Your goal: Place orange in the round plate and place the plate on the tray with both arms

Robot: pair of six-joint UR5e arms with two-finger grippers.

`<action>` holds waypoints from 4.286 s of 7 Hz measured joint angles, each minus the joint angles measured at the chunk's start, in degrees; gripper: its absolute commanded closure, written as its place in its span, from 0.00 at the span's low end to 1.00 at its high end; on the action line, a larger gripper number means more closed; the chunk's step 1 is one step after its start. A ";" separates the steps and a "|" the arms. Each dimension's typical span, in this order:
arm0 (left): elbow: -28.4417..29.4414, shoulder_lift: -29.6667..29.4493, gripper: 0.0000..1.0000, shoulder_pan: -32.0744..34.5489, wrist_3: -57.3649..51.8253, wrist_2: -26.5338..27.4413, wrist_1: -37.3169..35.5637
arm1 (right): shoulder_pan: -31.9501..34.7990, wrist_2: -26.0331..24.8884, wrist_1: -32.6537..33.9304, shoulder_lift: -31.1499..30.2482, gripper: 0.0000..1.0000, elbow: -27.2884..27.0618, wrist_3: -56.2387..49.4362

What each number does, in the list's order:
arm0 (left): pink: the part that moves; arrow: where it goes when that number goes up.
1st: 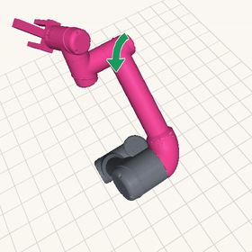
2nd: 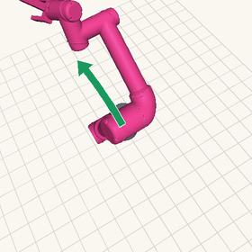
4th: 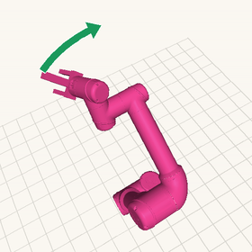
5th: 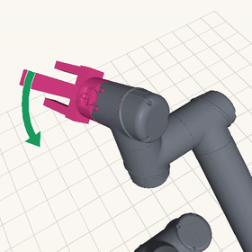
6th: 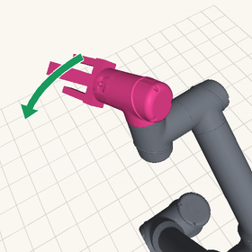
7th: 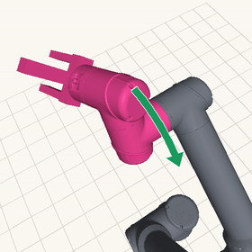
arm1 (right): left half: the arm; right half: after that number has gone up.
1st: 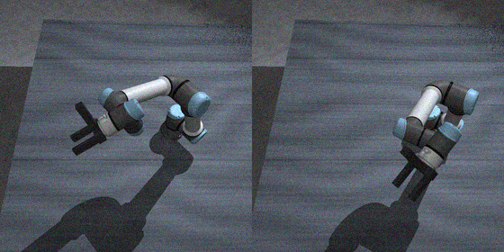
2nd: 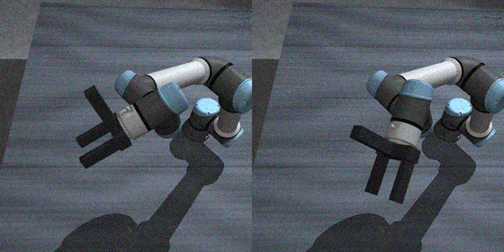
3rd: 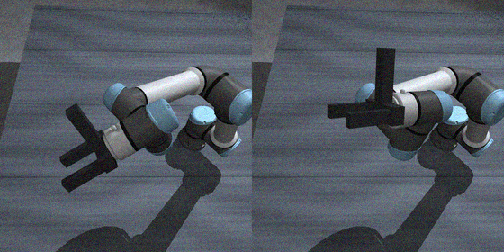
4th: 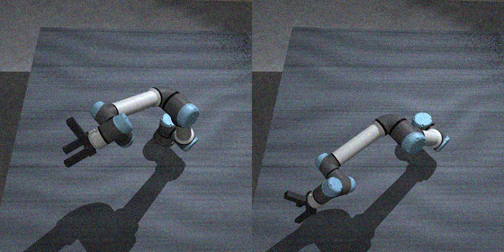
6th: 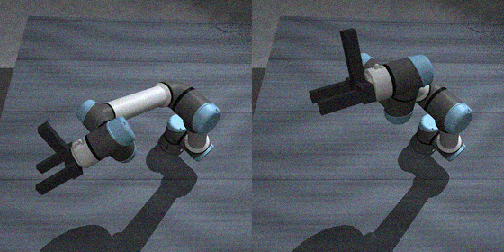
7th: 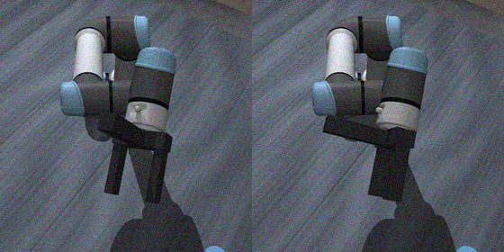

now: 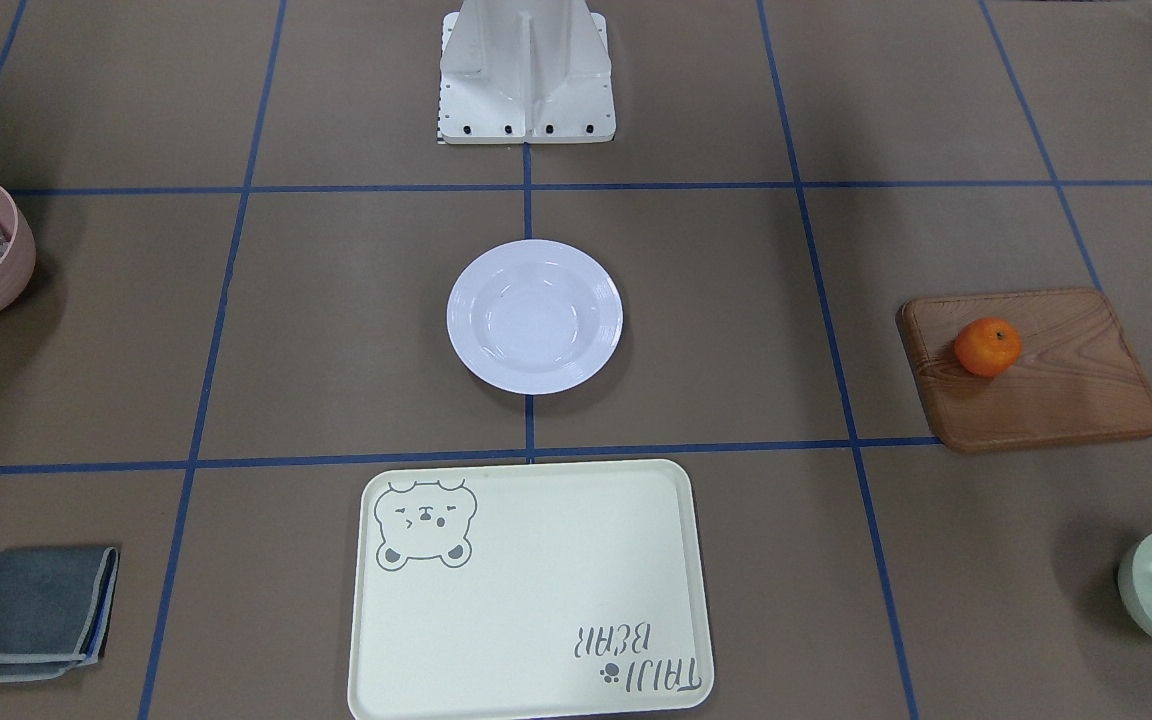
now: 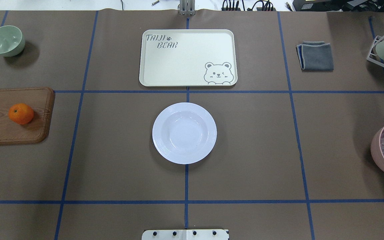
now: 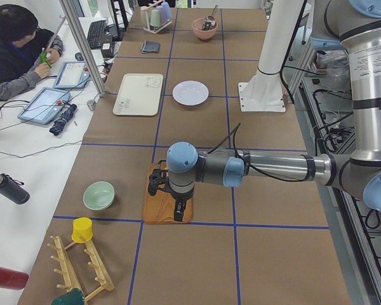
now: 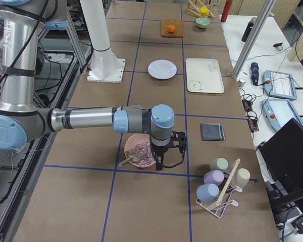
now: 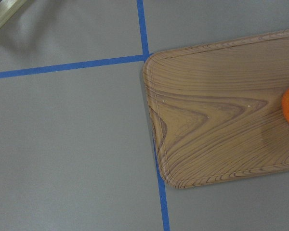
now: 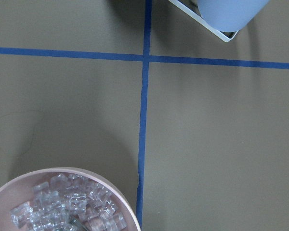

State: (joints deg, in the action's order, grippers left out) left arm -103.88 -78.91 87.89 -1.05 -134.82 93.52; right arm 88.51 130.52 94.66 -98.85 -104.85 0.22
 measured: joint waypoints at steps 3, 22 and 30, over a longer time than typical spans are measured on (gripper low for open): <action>-0.59 -0.06 0.02 -0.15 0.00 0.02 -0.06 | 0.00 0.02 -0.06 0.34 0.00 -0.10 0.05; 3.33 -6.33 0.02 -28.70 45.07 12.63 35.47 | -31.04 -14.67 -32.97 3.24 0.00 -9.49 53.24; 12.62 -11.17 0.78 -34.99 46.05 18.90 37.43 | -33.03 -17.05 -32.96 2.97 0.00 -9.27 54.00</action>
State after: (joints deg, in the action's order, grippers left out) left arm -91.25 -90.08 52.90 44.99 -115.92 130.94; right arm 55.48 113.47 61.70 -95.88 -114.12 54.21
